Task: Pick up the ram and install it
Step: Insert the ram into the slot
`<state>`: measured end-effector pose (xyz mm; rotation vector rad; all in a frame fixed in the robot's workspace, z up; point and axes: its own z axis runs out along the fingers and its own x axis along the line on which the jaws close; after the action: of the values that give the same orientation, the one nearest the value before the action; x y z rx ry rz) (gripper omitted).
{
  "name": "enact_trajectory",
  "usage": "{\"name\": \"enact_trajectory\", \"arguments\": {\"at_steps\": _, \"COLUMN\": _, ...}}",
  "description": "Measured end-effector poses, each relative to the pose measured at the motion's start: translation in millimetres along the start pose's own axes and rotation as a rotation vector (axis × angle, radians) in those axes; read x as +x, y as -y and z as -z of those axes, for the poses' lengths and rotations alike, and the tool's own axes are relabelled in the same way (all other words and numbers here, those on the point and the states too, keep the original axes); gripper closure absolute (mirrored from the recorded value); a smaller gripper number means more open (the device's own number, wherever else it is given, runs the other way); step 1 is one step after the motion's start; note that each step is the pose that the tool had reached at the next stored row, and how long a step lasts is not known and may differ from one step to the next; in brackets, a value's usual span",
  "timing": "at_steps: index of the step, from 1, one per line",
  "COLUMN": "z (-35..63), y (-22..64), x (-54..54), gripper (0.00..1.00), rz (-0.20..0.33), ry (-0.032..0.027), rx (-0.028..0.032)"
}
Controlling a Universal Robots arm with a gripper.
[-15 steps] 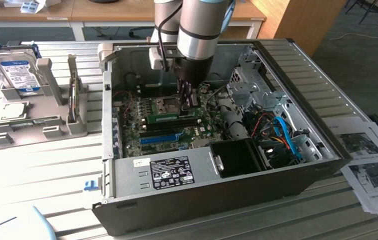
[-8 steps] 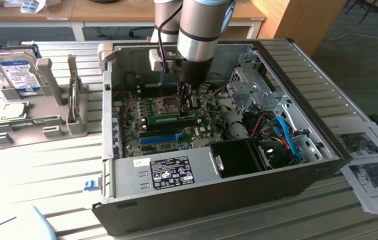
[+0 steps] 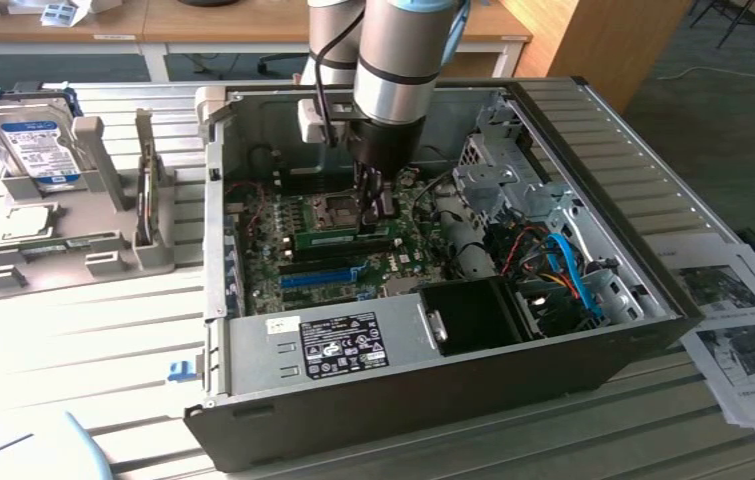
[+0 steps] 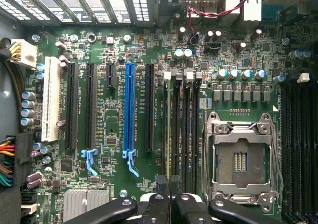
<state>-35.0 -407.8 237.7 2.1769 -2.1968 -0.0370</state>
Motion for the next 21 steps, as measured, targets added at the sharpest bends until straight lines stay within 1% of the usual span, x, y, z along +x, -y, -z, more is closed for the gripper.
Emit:
{"name": "enact_trajectory", "arguments": {"at_steps": 5, "z": -0.2, "y": -1.9, "x": -0.1, "gripper": 0.89, "rz": 0.000, "ry": 0.0003, "rx": 0.0009}}
{"name": "enact_trajectory", "arguments": {"at_steps": 8, "z": -0.3, "y": -1.9, "x": 0.0, "gripper": 0.89, "rz": 0.000, "ry": 0.0001, "rx": 0.0010}}
{"name": "enact_trajectory", "arguments": {"at_steps": 17, "z": -4.7, "y": -1.7, "x": 0.2, "gripper": 0.89, "rz": 0.000, "ry": 0.0000, "rx": 0.0010}}
{"name": "enact_trajectory", "arguments": {"at_steps": 21, "z": -4.8, "y": -1.7, "x": 0.2, "gripper": 0.89, "rz": 0.000, "ry": -0.0001, "rx": 0.0009}}
